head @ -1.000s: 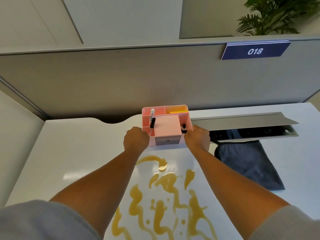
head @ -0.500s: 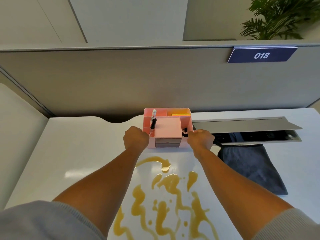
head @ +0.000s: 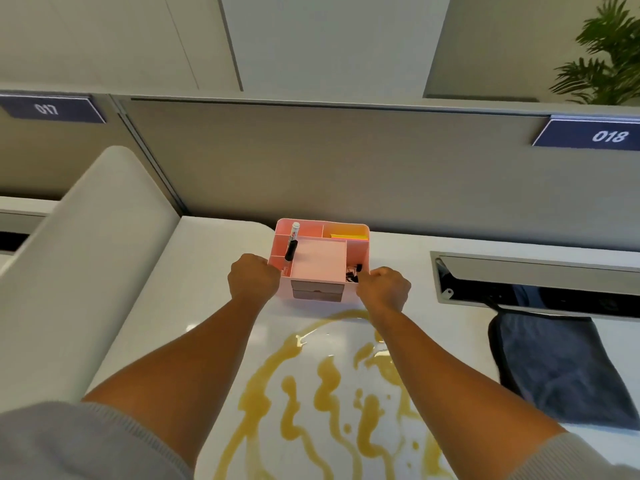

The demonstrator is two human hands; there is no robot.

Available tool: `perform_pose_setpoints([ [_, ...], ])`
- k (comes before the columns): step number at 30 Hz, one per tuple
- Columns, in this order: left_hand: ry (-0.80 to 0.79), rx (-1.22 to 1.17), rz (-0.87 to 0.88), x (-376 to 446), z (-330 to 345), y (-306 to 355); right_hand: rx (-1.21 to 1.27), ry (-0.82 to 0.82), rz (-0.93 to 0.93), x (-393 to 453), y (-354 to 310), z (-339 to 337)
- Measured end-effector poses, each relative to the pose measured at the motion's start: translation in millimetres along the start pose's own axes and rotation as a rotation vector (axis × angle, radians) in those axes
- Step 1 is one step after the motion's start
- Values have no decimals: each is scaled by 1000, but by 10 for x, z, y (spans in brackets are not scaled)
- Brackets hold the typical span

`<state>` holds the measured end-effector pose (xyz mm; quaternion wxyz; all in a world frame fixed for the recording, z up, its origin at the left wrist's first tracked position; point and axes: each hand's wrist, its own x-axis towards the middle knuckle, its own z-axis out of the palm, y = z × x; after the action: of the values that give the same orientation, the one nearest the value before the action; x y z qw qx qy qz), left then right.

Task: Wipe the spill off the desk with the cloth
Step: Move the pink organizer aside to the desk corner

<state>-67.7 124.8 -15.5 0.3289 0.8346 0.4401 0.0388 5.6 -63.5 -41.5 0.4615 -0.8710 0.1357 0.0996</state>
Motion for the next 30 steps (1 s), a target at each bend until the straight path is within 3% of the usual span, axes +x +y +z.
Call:
perform_pose_setpoints([
  [14,213,33,-184,313,-969,-1215,46,-181,-68,-1022,-408,1237],
  [30,232,55,-280,435,-1186,-1910,-4,-269,-63,-1493,-409,1779],
])
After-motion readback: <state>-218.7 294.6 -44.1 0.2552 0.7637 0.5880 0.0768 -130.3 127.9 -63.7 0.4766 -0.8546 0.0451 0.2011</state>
